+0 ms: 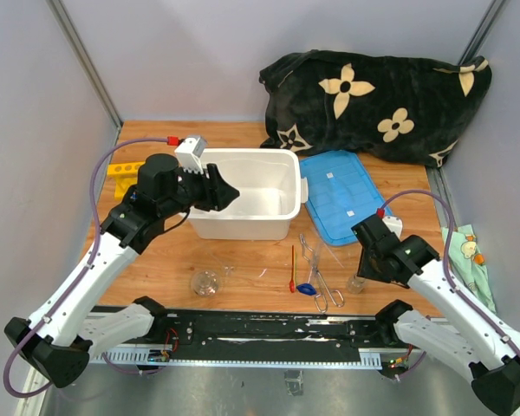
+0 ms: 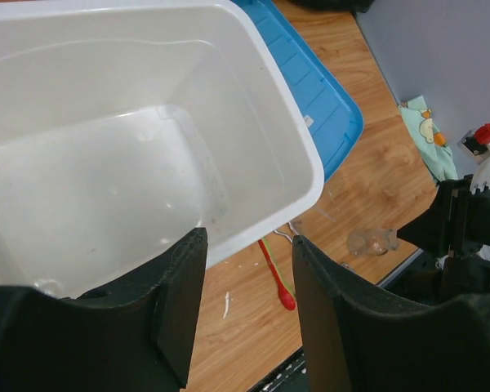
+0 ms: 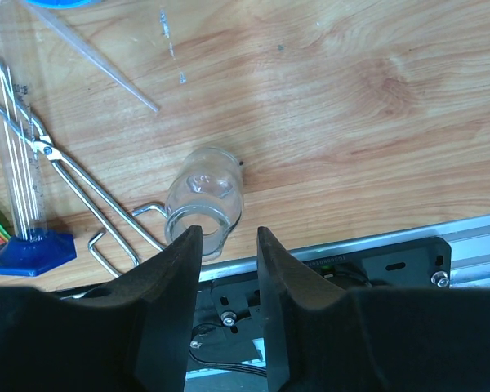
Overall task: Organize the chemistry lab equipment
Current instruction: Pick up the collection bottle at the center of the board.
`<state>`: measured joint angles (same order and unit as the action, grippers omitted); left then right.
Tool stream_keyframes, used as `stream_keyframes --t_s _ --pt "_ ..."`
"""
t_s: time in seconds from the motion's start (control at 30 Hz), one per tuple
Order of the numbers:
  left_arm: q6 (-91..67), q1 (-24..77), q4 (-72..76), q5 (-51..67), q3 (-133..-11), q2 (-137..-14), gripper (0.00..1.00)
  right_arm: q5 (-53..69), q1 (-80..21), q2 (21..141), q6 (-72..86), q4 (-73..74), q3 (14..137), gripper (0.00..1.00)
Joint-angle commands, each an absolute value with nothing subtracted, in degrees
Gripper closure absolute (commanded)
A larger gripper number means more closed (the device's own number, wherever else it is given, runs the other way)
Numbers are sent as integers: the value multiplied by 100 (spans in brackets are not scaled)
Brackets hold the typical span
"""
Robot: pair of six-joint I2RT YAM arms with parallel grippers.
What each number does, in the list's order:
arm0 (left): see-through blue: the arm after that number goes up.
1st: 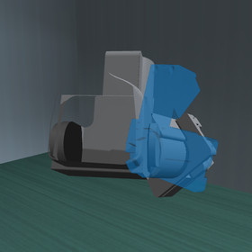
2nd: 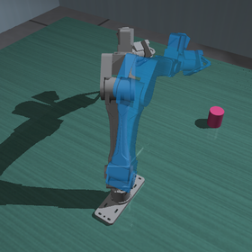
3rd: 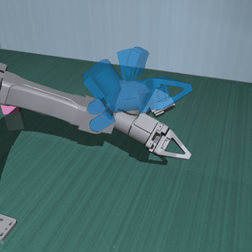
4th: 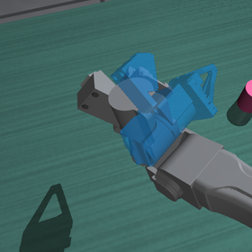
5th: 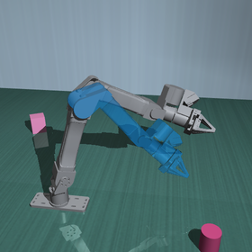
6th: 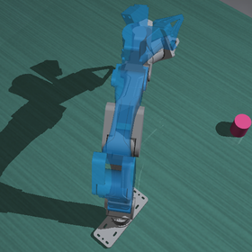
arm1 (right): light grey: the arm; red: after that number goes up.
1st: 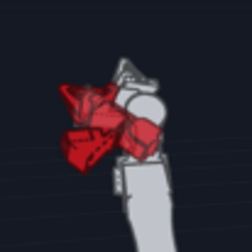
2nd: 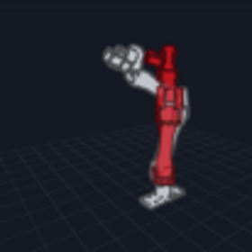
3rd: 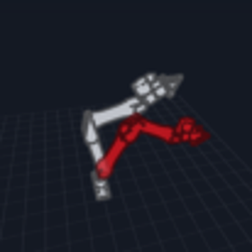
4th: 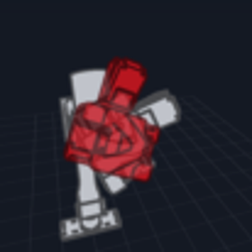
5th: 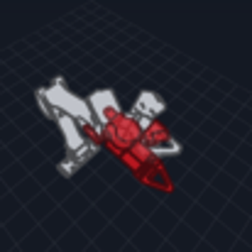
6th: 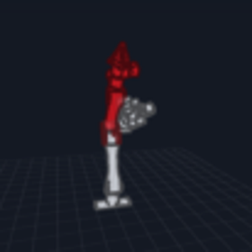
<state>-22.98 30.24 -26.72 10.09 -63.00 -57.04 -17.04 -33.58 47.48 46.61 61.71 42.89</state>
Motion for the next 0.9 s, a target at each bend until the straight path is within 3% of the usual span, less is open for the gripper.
stream_keyframes --t_s 0.0,0.57,0.63,0.73,0.87 --pt "-2176 3059 -2685 982 -6495 -5635 49 -1803 -3171 4704 4764 6210 4169 66" --pt "-2153 3059 -2710 1009 -6538 -5765 49 -1426 -3132 4901 4712 5571 3664 67" --pt "-2145 3059 -2737 993 -6561 -5761 49 -1398 -3126 4965 4696 5496 3628 72" --pt "-2148 3059 -2753 978 -6592 -5773 49 -1386 -3123 5020 4685 5415 3584 98" --pt "-2148 3065 -2760 983 -6610 -5813 49 -1413 -3128 5013 4680 5464 3671 99"
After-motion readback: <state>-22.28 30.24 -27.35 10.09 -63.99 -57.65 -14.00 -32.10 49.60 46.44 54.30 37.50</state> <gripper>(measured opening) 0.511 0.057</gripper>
